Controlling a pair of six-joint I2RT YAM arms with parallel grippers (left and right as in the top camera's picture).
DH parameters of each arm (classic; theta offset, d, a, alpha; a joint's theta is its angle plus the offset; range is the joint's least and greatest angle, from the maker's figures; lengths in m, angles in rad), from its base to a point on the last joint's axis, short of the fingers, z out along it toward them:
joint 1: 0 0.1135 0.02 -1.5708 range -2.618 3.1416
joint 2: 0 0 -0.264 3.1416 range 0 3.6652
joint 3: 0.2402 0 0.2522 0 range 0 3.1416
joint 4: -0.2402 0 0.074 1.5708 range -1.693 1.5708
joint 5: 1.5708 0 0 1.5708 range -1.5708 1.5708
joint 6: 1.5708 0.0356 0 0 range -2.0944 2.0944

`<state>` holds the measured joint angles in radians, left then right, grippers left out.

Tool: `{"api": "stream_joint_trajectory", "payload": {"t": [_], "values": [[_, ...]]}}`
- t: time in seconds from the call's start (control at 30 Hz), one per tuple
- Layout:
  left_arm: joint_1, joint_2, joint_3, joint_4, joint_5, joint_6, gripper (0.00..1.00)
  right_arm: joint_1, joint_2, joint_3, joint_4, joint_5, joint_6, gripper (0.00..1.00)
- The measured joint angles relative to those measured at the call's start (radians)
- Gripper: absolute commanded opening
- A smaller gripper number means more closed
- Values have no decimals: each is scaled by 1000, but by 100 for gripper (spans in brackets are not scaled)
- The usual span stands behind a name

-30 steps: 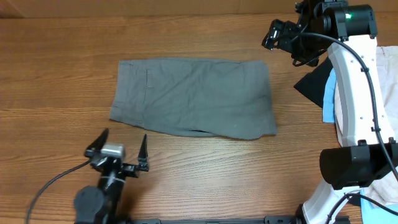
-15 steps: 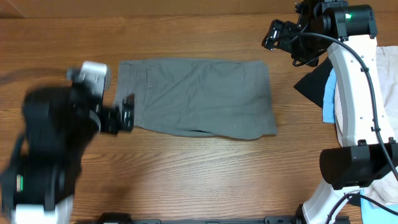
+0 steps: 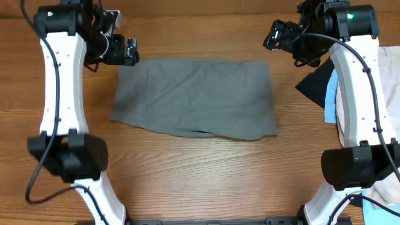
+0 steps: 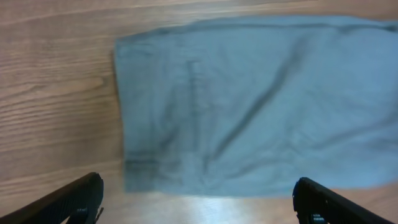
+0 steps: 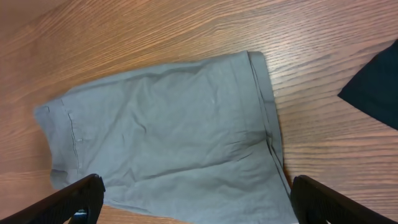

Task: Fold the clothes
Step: 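Move the left gripper to the shorts' upper-left corner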

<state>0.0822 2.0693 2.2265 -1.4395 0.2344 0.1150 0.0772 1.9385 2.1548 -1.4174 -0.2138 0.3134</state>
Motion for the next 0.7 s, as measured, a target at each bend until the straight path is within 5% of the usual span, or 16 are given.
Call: {"api": "stream_joint_trajectory", "payload": {"t": [0.7], "values": [[44, 379, 10, 383, -3, -11, 98, 0, 0, 0, 0, 0, 0, 100]]}}
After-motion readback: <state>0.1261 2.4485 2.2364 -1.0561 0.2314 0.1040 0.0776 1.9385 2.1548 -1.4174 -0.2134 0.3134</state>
